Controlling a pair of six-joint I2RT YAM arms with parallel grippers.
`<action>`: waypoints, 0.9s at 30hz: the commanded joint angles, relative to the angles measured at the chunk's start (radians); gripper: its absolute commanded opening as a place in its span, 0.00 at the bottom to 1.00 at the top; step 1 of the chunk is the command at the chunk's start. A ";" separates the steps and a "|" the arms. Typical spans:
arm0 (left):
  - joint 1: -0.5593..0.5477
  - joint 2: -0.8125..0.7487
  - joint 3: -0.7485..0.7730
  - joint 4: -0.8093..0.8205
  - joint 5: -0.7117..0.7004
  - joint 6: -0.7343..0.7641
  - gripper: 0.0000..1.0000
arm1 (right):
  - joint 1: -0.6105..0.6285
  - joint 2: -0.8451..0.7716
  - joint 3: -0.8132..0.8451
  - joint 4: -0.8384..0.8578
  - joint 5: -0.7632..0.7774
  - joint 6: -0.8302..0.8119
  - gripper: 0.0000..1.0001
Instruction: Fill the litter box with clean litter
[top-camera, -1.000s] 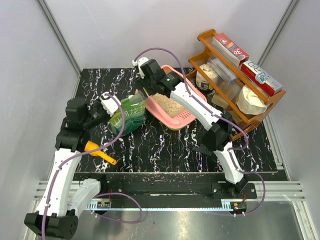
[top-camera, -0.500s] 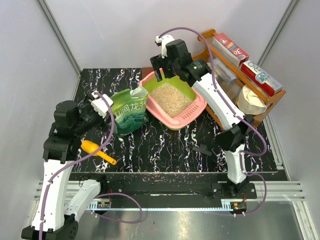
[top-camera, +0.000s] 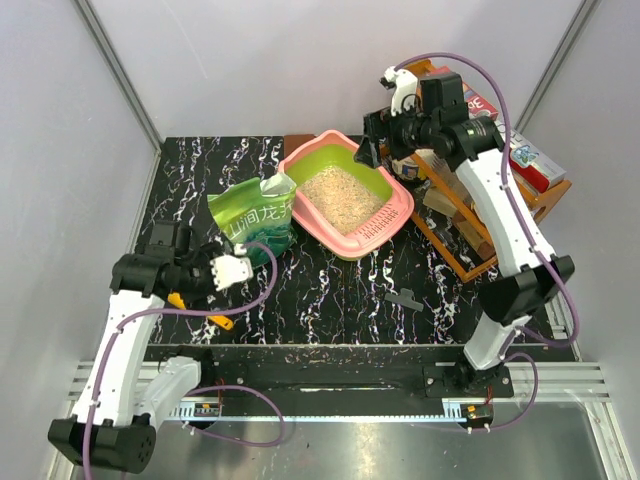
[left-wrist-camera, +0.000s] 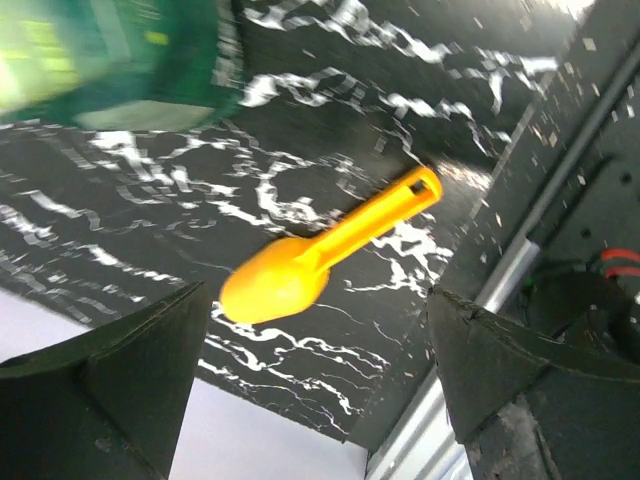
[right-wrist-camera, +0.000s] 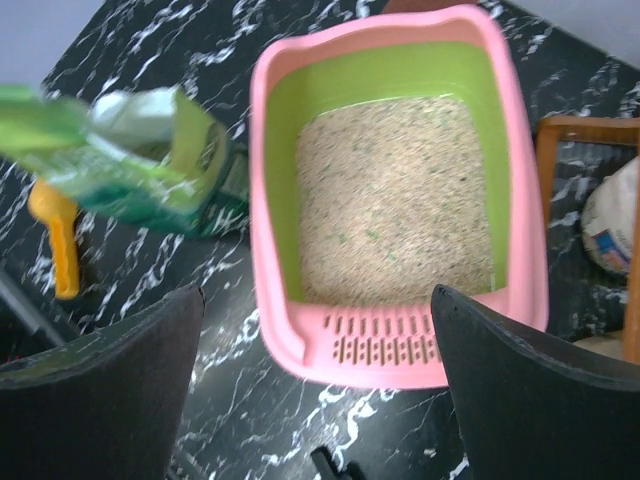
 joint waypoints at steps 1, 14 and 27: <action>0.000 0.025 -0.137 0.030 -0.026 0.282 0.93 | 0.028 -0.150 -0.115 0.010 -0.099 -0.063 1.00; 0.173 0.317 -0.268 0.210 -0.164 0.713 0.99 | 0.029 -0.299 -0.304 0.019 -0.084 -0.125 1.00; 0.357 0.536 -0.245 0.397 -0.155 0.856 0.84 | 0.028 -0.264 -0.296 0.017 -0.073 -0.142 1.00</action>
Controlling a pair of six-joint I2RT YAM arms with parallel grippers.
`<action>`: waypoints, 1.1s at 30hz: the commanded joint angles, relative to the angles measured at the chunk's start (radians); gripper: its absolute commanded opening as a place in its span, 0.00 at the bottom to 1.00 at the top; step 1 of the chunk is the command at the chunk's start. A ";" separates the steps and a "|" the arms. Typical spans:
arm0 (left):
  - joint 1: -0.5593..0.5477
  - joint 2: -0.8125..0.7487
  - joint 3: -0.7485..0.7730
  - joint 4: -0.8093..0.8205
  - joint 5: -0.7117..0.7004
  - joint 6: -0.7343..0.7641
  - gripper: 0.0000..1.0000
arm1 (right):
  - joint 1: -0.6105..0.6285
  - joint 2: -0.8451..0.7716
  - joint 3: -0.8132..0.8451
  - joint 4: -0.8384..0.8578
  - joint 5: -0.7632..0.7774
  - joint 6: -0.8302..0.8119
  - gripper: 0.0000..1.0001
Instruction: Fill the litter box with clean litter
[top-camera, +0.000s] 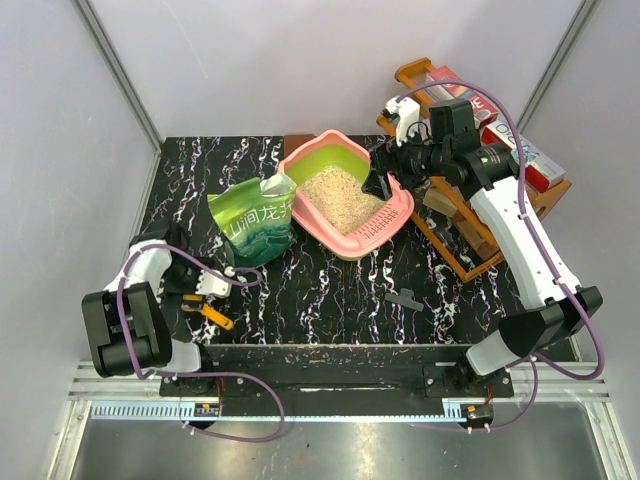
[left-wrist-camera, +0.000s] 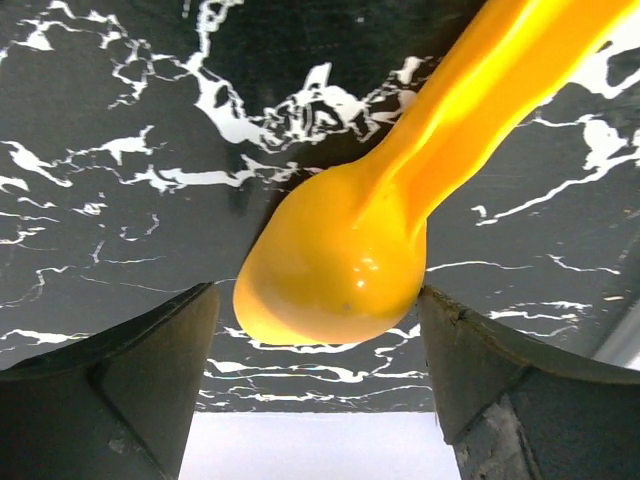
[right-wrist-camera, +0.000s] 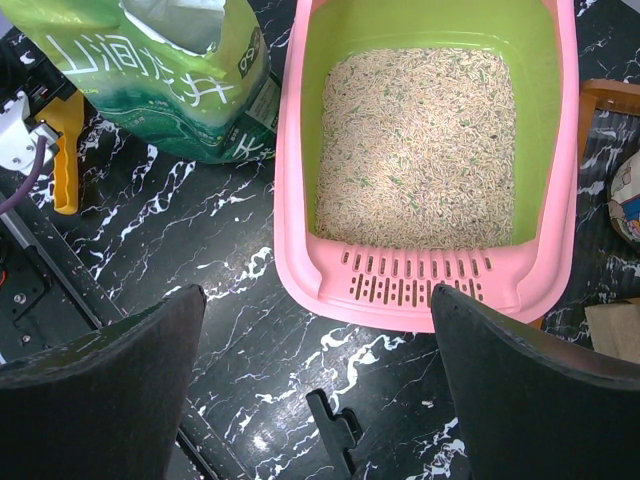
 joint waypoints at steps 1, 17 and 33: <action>0.003 0.017 -0.005 0.088 0.052 0.042 0.82 | 0.001 -0.002 0.014 0.017 -0.018 -0.018 1.00; 0.004 -0.055 -0.172 0.163 0.202 -0.197 0.62 | 0.001 0.073 0.043 0.017 -0.079 0.012 1.00; 0.000 -0.136 -0.186 0.112 0.311 -0.155 0.81 | 0.000 0.036 -0.028 0.017 -0.091 0.008 1.00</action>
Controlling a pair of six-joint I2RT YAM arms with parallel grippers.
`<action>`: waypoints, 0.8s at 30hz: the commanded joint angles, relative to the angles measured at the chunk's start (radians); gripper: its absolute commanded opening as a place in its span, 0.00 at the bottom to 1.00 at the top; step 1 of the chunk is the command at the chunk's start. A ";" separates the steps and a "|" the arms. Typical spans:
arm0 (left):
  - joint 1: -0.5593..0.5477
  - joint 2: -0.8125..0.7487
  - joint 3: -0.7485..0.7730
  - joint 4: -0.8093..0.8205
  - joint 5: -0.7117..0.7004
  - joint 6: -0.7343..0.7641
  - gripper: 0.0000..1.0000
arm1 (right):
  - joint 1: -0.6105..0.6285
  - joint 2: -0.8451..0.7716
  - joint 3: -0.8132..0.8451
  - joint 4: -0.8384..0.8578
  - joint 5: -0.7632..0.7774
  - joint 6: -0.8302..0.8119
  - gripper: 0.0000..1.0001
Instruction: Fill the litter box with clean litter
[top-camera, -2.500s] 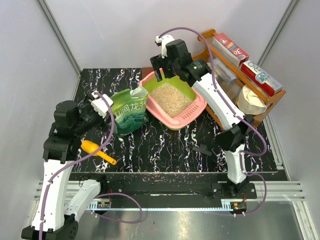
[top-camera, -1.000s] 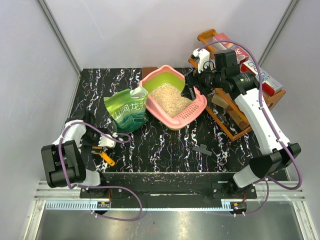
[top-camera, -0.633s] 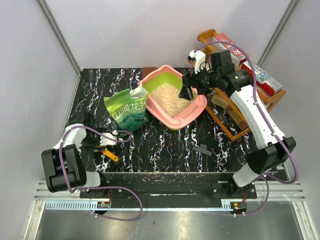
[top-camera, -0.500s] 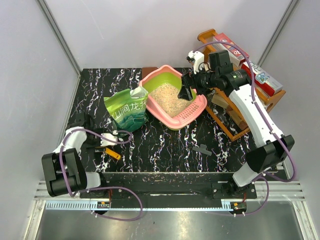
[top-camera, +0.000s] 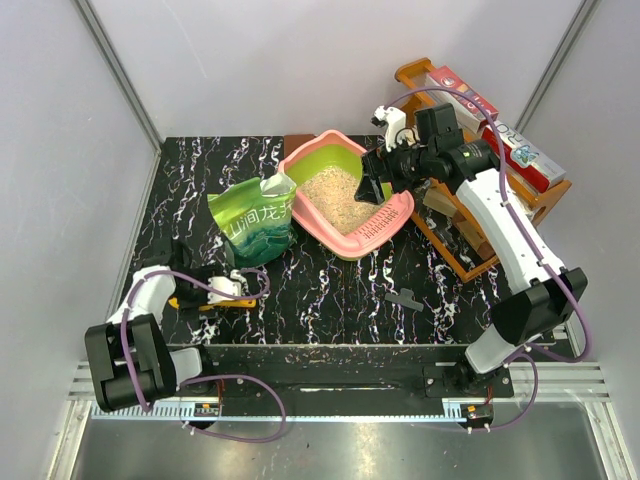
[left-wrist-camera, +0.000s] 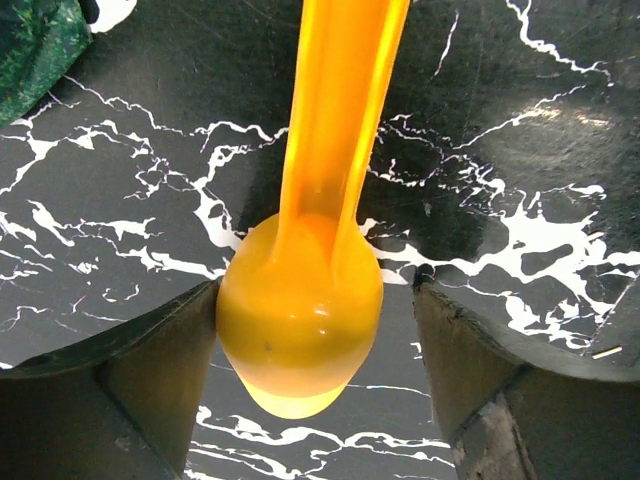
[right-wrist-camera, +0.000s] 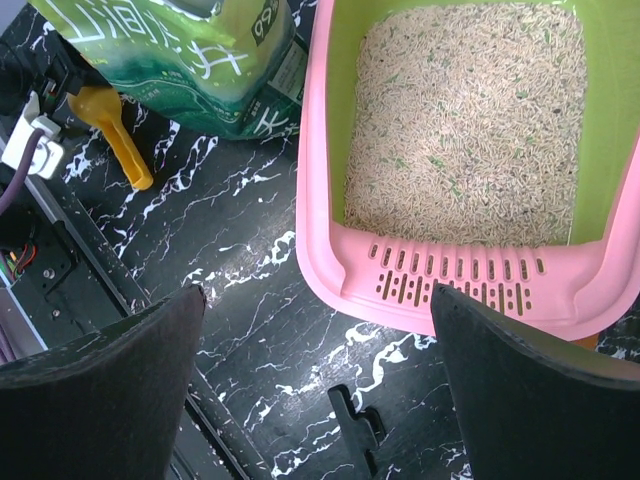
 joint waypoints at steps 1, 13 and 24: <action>-0.004 0.057 0.029 -0.031 0.090 0.005 0.79 | 0.001 -0.045 -0.011 0.017 -0.013 0.002 1.00; -0.015 -0.035 0.114 -0.219 0.168 -0.165 0.43 | 0.001 -0.054 -0.005 0.016 0.006 0.000 1.00; -0.234 -0.213 0.507 -0.449 0.453 -0.623 0.00 | -0.011 -0.048 0.078 0.048 -0.138 0.018 1.00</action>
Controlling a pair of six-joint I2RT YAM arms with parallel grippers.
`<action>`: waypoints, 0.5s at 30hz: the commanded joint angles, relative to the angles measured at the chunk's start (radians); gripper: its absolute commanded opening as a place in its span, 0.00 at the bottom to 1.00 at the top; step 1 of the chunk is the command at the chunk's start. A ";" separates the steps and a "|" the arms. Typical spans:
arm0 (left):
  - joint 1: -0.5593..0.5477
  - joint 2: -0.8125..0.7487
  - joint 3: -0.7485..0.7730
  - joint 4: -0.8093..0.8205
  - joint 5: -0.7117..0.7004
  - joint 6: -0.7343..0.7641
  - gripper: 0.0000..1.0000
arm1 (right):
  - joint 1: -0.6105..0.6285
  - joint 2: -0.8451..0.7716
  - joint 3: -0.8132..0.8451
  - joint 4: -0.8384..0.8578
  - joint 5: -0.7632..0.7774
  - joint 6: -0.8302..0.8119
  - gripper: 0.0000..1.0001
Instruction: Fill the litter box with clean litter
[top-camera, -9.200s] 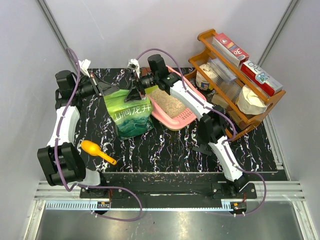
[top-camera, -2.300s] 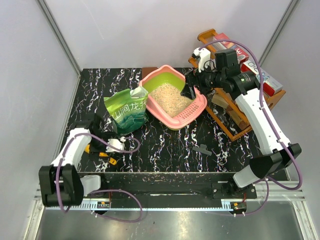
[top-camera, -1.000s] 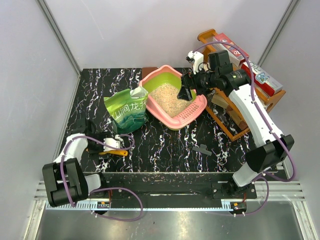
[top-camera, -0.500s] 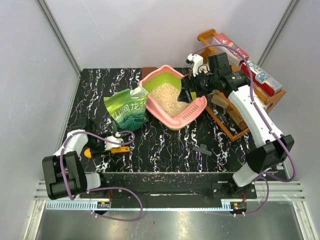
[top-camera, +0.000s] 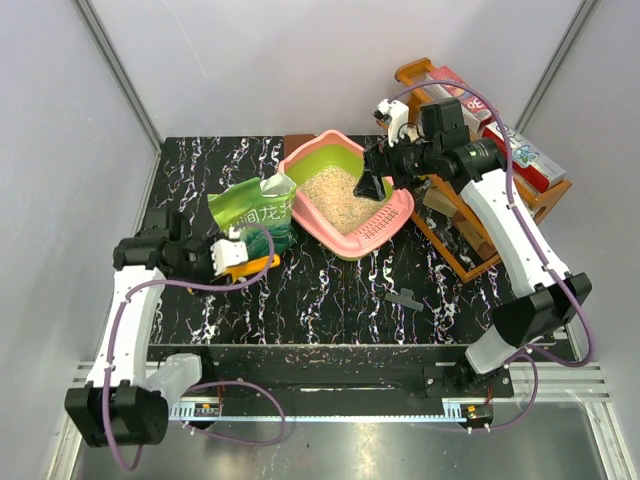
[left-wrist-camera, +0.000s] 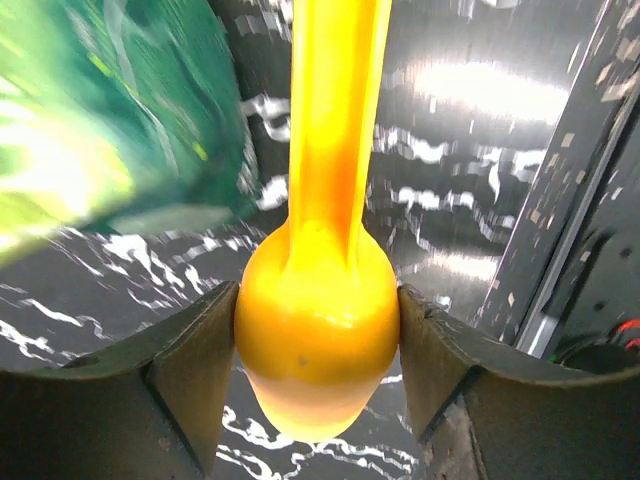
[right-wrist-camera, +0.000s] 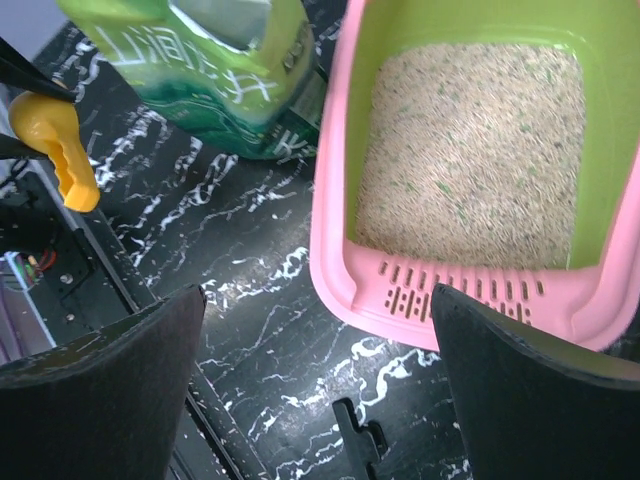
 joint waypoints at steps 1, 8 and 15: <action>-0.109 -0.018 0.229 -0.035 0.244 -0.296 0.00 | -0.008 -0.039 0.064 0.053 -0.146 0.021 1.00; -0.241 0.122 0.464 0.297 0.332 -0.911 0.00 | -0.010 -0.013 0.213 0.139 -0.371 0.133 1.00; -0.315 0.296 0.607 0.509 0.318 -1.141 0.00 | -0.007 0.012 0.182 0.378 -0.480 0.341 0.98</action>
